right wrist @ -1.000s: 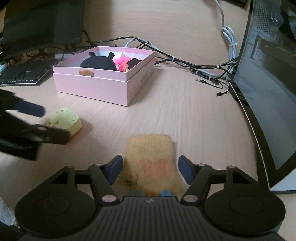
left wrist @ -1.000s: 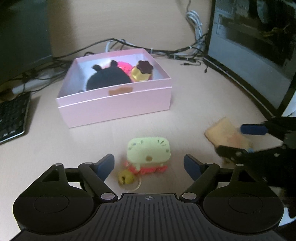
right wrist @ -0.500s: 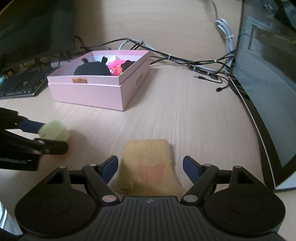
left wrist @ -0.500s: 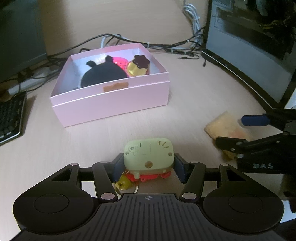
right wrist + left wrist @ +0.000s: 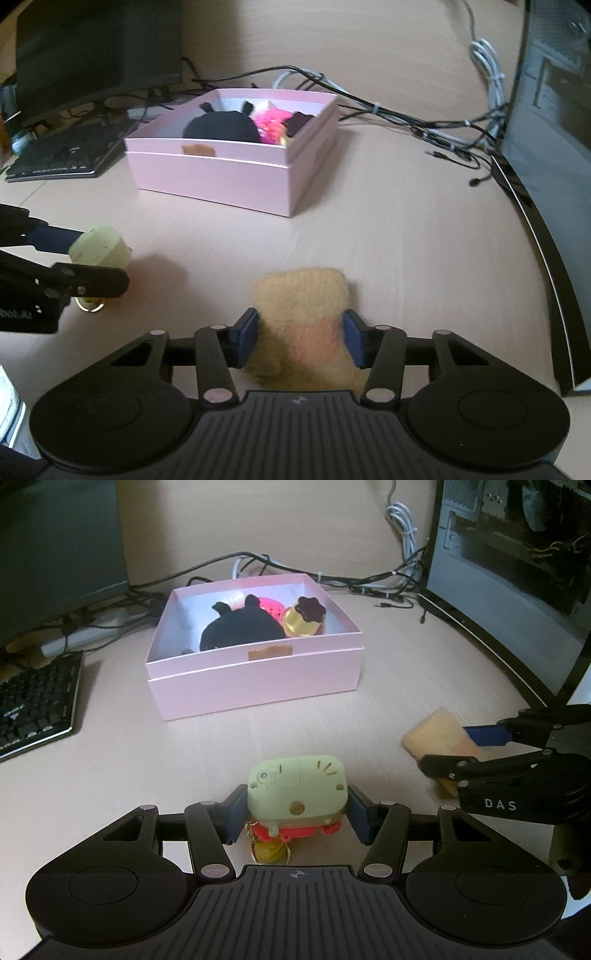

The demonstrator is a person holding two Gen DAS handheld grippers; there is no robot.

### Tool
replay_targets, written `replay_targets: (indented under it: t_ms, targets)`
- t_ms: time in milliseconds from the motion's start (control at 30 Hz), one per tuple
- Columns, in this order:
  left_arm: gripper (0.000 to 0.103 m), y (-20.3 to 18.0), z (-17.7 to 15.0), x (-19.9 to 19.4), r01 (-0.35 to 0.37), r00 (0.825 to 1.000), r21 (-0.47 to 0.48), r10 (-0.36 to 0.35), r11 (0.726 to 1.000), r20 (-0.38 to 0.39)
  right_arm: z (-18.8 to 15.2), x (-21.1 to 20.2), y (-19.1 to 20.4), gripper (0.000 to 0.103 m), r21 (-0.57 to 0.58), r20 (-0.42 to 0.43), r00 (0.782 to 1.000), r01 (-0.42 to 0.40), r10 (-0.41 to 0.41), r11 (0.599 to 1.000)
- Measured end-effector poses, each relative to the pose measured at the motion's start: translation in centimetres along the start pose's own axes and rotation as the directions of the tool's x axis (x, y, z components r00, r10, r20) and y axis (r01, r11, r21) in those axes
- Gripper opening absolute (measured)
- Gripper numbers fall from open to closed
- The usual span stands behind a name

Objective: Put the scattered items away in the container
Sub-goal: 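Grasp the pale yellow keychain toy with the left gripper while right grasps the orange plush glove, then carry the keychain toy and plush glove into the pink box and open both grippers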

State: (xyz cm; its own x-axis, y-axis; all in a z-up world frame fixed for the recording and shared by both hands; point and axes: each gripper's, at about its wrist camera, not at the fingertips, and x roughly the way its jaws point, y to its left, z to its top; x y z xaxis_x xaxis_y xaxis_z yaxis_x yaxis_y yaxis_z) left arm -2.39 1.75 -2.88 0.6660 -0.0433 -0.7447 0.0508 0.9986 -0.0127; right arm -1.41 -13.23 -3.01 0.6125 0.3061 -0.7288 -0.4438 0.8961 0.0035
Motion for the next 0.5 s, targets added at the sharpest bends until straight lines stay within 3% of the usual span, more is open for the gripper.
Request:
replay_targets:
  t_ms: [500]
  targets:
    - [0.061, 1.8, 0.4, -2.8, 0.018, 0.998, 0.046, -0.021, 0.999, 0.063, 2.9, -3.1, 2.9, 0.044, -0.071, 0.068, 0.995, -0.062, 0.067, 0.996]
